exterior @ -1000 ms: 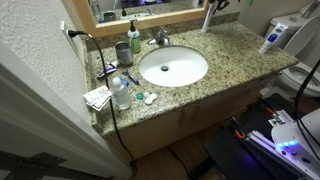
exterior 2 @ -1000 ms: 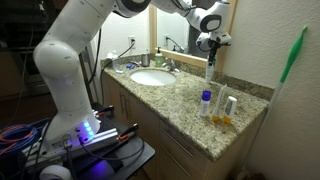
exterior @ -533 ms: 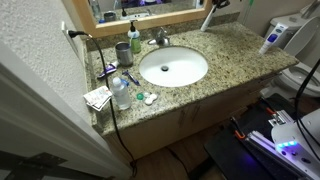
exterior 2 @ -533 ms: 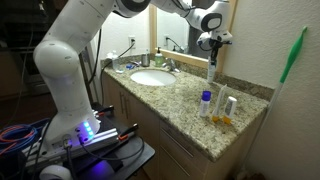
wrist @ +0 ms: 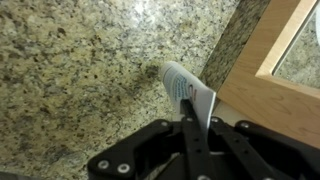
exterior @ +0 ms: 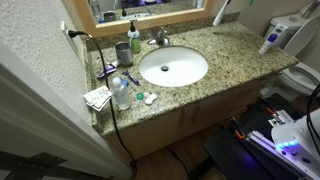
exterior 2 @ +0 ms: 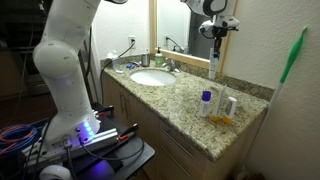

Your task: Move the tube near the mirror towards you

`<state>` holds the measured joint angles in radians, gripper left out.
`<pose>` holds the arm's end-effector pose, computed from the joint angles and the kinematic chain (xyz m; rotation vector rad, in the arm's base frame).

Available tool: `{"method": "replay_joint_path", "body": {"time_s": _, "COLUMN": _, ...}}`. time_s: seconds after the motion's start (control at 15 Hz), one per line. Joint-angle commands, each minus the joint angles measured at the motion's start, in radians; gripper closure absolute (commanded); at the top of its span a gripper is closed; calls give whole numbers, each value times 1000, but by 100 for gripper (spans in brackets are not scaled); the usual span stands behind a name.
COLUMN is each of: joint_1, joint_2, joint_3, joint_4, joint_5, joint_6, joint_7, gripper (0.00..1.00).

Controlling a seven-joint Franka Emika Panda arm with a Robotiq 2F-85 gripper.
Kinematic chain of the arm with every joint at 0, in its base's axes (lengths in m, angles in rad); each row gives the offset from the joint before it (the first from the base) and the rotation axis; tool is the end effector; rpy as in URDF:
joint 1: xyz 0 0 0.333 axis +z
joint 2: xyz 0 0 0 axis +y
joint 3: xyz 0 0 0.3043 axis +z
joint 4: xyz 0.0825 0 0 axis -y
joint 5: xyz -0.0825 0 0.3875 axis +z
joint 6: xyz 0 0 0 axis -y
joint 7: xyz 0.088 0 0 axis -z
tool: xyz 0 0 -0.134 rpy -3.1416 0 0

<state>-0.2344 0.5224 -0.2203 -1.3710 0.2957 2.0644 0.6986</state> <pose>0.6742 -0.2732 0.4018 -2.4044 1.7004 -0.2396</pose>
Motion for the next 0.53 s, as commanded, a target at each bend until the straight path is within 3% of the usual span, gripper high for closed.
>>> {"method": "replay_joint_path", "body": {"time_s": 0.0, "joint_1": -38, "joint_2": -216, "joint_3": 5, "joint_4": -238, "joint_5": 14, "joint_6": -42, "joint_7": -141, "gripper": 99}}
{"method": "replay_joint_path", "body": {"time_s": 0.47, "joint_1": -70, "joint_2": -538, "joint_3": -62, "joint_4": -584, "joint_5": -41, "joint_6": -259, "joint_7": -439, "gripper": 99}}
